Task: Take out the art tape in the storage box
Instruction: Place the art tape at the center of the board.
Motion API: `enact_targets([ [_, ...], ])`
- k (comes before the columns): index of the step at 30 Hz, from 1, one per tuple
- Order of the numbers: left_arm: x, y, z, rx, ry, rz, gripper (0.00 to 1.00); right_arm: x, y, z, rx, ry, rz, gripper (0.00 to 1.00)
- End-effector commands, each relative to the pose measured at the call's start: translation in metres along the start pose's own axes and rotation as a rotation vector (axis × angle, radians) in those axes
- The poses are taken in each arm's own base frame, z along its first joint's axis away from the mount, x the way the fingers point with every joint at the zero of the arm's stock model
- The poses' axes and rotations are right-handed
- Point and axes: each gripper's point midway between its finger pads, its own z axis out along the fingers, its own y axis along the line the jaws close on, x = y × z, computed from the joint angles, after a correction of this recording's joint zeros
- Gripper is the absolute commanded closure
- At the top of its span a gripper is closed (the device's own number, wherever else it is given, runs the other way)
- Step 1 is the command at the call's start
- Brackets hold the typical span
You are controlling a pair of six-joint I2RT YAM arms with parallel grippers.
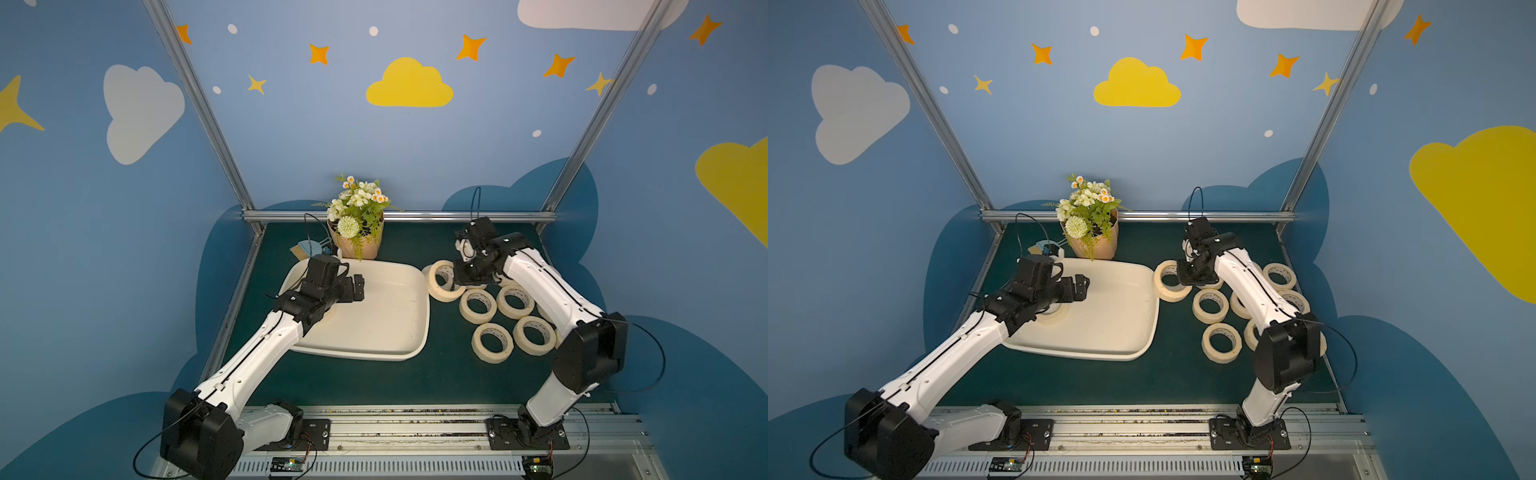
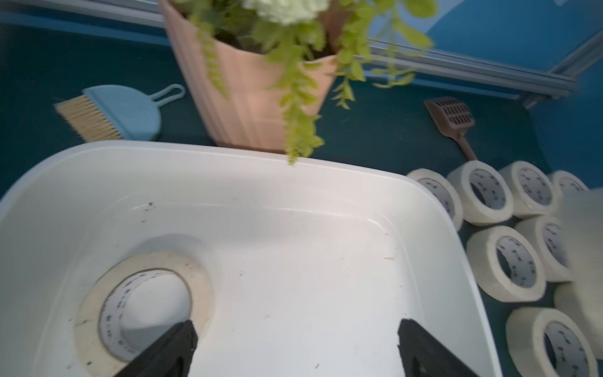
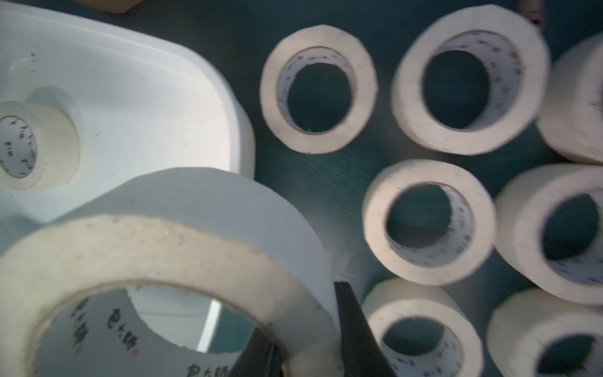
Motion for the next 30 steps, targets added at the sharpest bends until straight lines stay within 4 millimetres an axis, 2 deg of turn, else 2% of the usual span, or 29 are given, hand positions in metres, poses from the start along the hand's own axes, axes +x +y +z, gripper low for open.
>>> enact_targets([
  [1,0.027,0.045,0.002,-0.099,0.078,-0.053,0.01,0.034,-0.046,-0.010,0.172,0.065,-0.025,1.00],
  [3,0.035,0.063,0.006,-0.131,0.102,-0.086,0.02,0.049,-0.049,-0.002,0.176,0.107,-0.038,1.00],
  [7,0.043,0.093,0.019,-0.186,0.176,-0.141,0.05,0.078,-0.029,0.019,0.093,0.245,-0.102,1.00],
  [11,0.042,0.108,0.030,-0.193,0.196,-0.203,0.06,0.095,-0.007,0.046,0.070,0.304,-0.138,1.00],
  [14,0.045,0.114,0.033,-0.192,0.213,-0.235,0.07,0.100,-0.001,0.069,0.074,0.348,-0.149,1.00],
  [21,0.046,0.121,0.031,-0.219,0.209,-0.238,0.07,0.081,-0.003,0.113,0.082,0.375,-0.127,1.00],
  [26,0.045,0.128,0.030,-0.237,0.208,-0.251,0.07,0.056,-0.006,0.133,0.102,0.278,-0.118,1.00],
  [30,0.047,0.130,0.031,-0.243,0.215,-0.253,0.06,0.044,-0.008,0.152,0.104,0.246,-0.096,1.00],
])
